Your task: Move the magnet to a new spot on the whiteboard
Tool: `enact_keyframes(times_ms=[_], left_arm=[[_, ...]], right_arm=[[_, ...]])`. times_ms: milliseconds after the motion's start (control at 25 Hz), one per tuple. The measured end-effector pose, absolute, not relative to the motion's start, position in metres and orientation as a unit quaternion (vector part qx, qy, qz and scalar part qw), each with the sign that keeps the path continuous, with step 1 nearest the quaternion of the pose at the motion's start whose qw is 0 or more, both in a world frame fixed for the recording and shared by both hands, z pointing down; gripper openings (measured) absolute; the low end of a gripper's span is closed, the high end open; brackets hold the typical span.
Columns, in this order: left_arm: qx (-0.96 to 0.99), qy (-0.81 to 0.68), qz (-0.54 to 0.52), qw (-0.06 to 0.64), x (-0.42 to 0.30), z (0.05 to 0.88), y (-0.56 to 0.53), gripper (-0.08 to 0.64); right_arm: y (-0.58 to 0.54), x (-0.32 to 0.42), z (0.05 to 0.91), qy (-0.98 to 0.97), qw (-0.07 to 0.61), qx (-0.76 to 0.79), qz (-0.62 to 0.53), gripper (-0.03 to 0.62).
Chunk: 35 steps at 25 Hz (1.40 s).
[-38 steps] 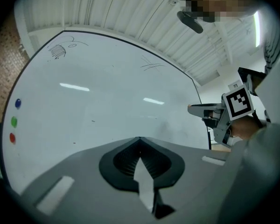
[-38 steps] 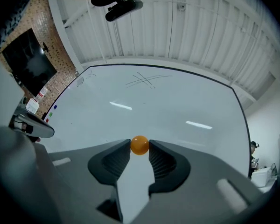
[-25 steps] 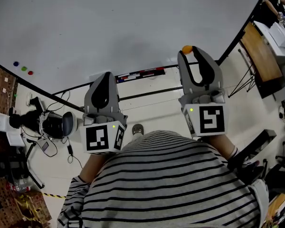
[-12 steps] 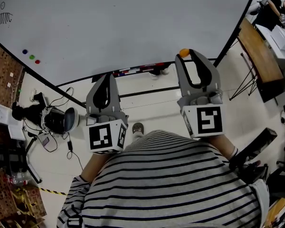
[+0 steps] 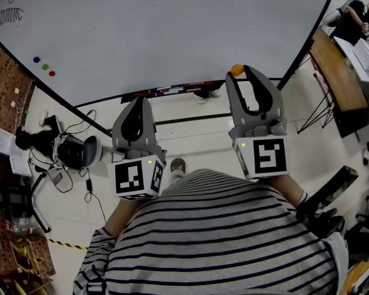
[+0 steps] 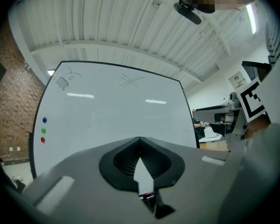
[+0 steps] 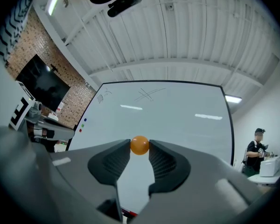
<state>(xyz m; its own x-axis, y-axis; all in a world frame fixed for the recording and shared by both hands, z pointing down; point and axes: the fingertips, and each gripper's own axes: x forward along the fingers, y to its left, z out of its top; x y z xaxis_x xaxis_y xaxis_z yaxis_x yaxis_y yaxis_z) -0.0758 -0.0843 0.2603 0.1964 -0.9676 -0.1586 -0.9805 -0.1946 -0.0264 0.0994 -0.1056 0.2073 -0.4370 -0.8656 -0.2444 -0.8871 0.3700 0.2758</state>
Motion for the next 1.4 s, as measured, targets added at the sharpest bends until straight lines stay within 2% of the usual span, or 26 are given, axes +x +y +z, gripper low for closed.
enact_keyframes(times_ms=[600, 1400], left_arm=[[-0.772, 0.631, 0.06, 0.052, -0.113, 0.254, -0.147, 0.015], [-0.79, 0.604, 0.092, 0.047, -0.218, 0.231, -0.273, 0.015]], right_arm=[[-0.171, 0.062, 0.195, 0.822, 0.026, -0.534, 0.198, 0.124], [-0.324, -0.03, 0.161, 0.795, 0.012, -0.558, 0.239, 0.124]])
